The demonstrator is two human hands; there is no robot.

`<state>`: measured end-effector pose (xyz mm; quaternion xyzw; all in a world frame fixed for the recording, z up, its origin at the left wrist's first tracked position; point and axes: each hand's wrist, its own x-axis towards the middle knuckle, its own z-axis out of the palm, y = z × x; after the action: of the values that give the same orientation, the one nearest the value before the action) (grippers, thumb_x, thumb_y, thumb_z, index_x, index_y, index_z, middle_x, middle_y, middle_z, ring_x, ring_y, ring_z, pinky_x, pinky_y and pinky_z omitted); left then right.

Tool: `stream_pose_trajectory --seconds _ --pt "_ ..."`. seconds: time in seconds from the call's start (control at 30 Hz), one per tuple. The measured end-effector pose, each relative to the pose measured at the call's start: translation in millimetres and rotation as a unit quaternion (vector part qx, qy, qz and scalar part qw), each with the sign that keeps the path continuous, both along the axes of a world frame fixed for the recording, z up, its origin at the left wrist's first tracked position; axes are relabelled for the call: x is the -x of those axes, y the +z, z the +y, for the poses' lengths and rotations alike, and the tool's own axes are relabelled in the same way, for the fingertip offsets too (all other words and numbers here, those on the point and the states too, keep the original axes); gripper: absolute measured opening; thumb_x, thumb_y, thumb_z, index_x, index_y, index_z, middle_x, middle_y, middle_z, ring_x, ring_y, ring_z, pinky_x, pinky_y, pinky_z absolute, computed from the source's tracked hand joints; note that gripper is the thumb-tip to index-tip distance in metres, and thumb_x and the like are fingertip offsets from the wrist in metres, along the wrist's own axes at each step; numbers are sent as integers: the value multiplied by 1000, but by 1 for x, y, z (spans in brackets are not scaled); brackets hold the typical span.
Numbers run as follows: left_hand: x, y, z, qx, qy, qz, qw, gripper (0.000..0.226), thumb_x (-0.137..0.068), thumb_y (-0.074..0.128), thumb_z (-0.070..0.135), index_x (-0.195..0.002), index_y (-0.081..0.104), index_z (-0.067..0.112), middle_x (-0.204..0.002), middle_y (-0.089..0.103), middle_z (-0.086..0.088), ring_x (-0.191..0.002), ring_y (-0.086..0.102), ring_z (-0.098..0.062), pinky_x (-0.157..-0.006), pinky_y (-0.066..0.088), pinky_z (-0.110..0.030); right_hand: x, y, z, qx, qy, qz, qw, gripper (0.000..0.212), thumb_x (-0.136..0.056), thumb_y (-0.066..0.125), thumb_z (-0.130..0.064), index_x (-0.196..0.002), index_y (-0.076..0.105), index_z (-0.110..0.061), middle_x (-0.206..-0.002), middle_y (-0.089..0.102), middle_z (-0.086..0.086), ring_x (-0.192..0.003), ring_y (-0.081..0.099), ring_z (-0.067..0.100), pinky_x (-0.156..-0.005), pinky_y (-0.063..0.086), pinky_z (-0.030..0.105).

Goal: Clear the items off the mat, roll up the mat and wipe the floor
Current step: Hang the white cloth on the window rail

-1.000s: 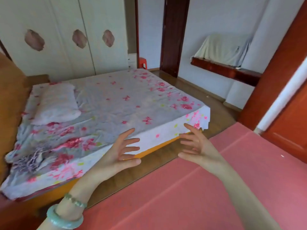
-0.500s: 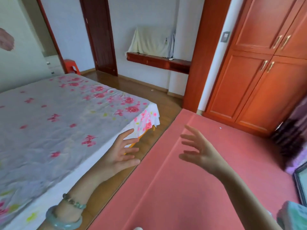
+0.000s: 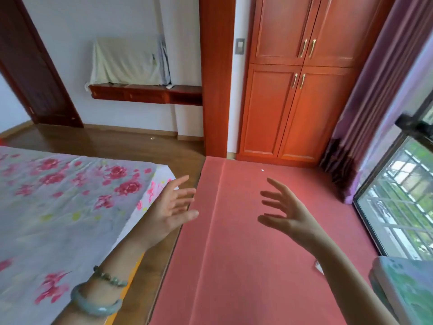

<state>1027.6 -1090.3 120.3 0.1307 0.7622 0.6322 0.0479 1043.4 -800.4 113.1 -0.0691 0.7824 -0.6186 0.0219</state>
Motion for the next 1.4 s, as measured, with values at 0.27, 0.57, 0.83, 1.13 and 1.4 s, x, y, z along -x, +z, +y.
stream_pose_trajectory --seconds 0.27,0.57,0.83,1.13,1.4 --pt "128 -32 46 -19 -62 -19 998 89 -53 80 34 -132 39 40 -127 58 3 -114 58 -11 -91 45 -28 88 -29 52 -8 -86 -15 996 86 -69 81 -11 -132 36 -46 -128 54 -2 -117 55 8 -90 52 33" --pt "307 -38 174 39 -163 -23 986 92 -58 79 38 -136 31 40 -132 52 5 -117 55 -11 -94 47 -30 223 -39 160 6 -167 -14 986 88 -71 79 -3 -138 35 -38 -129 54 -2 -116 54 9 -91 51 31" --pt "413 -47 307 46 -274 -26 960 93 -60 79 39 -139 30 37 -132 52 7 -117 55 -10 -95 48 -29 273 -41 261 -8 -263 -22 965 84 -71 80 -5 -129 37 -49 -128 54 -4 -116 55 10 -93 51 34" --pt "523 -63 458 57 -424 -36 903 89 -64 79 30 -138 30 38 -132 52 7 -117 55 -7 -96 47 -29 313 -54 351 -1 -409 -48 911 82 -72 77 -4 -132 36 -43 -126 53 -6 -114 54 6 -93 50 32" --pt "603 -72 612 93 -575 -25 813 89 -62 78 19 -138 33 29 -127 55 1 -111 59 -6 -94 45 -17 353 -69 413 16 -564 -56 824 84 -71 79 -5 -125 35 -50 -125 53 -1 -115 55 11 -89 51 28"
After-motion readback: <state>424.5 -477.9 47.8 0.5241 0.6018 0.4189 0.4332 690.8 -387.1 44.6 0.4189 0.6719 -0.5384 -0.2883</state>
